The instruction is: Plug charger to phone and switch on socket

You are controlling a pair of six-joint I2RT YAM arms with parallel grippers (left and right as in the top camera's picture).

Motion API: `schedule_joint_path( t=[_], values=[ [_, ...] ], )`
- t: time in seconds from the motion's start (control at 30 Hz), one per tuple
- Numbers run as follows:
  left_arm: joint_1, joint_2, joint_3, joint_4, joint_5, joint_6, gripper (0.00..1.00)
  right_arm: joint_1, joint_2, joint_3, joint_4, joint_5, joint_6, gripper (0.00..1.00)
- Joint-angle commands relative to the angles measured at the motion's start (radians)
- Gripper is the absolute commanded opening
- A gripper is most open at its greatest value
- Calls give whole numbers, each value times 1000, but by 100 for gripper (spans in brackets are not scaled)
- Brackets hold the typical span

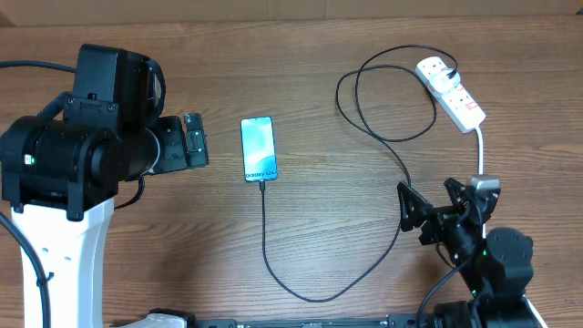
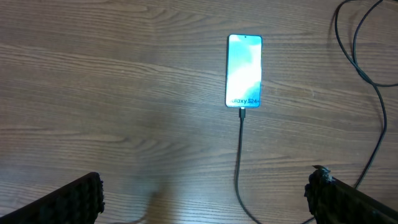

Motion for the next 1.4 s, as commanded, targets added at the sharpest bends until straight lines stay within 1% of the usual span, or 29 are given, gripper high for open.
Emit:
schedule_joint_path(
  t=[0.0,0.13,0.33,0.6,0.73,1.23,1.37],
  values=[
    [0,2,1,1,-16,-21,99,5,-60,-51,40,18,-19,100],
    [0,2,1,1,-16,-21,100,5,-114,-95,83,45,-20,100],
    [0,2,1,1,-16,-21,99,5,-188,-150,95,82,-19,100],
    [0,2,1,1,-16,-21,100,5,-266,-278,247,97,-20,100],
    [0,2,1,1,-16,-21,100,5,-301,-322,288,100,-19,100],
    [0,2,1,1,-16,-21,100,5,-303,-342,335,156,-21,100],
    [0,2,1,1,-16,-21,100,5,-303,-381,417,149,-51,100]
  ],
)
